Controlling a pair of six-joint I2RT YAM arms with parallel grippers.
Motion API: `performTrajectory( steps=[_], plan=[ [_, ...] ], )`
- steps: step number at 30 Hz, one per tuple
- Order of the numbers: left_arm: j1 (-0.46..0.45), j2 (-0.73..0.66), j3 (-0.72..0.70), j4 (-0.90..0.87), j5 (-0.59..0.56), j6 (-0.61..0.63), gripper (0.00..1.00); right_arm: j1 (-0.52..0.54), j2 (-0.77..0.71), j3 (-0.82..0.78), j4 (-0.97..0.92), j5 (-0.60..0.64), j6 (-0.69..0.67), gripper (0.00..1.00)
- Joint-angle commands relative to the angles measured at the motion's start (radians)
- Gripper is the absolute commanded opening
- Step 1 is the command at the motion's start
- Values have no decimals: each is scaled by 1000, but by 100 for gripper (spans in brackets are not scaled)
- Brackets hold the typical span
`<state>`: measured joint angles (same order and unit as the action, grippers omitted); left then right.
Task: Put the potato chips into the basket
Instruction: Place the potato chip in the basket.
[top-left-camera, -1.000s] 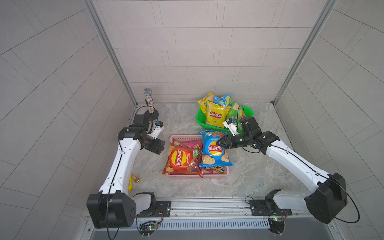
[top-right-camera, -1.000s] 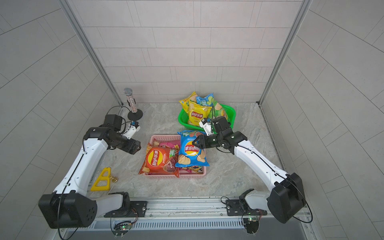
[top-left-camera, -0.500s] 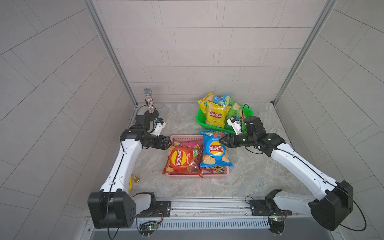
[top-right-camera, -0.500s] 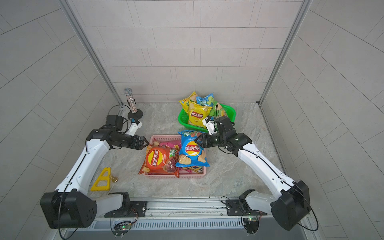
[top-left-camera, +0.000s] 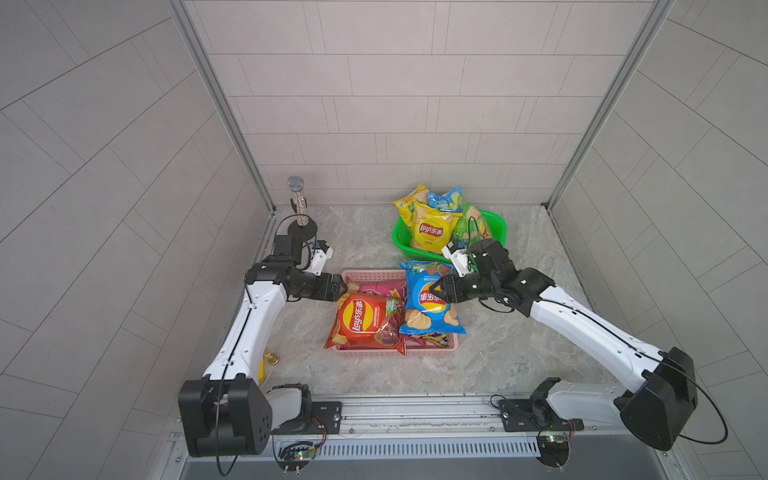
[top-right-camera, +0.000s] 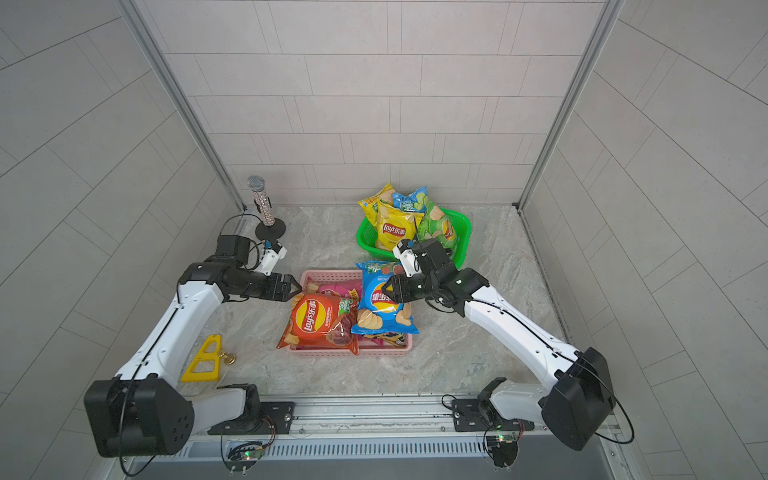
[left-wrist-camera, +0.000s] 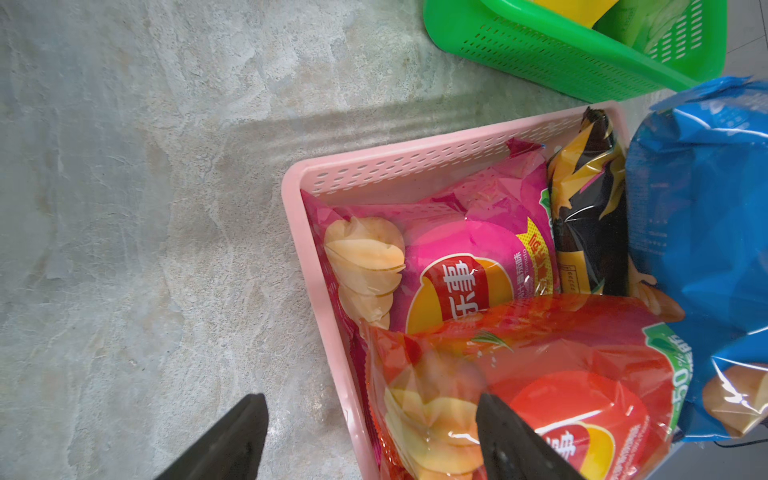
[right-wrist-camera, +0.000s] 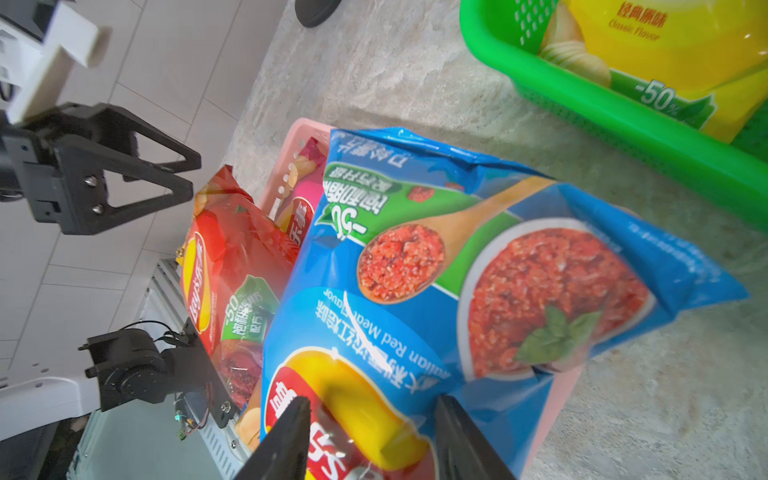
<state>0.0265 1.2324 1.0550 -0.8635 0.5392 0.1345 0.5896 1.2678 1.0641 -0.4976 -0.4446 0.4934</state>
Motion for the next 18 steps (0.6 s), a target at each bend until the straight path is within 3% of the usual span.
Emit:
performTrajectory(
  steps=[1,18],
  plan=[
    [4,-8,-10,11,-4,-4,86,26,17,-26,-26,65,-15,53],
    [5,-5,-8,14,-9,-6,86,38,-54,-17,-74,131,-37,56]
  ],
)
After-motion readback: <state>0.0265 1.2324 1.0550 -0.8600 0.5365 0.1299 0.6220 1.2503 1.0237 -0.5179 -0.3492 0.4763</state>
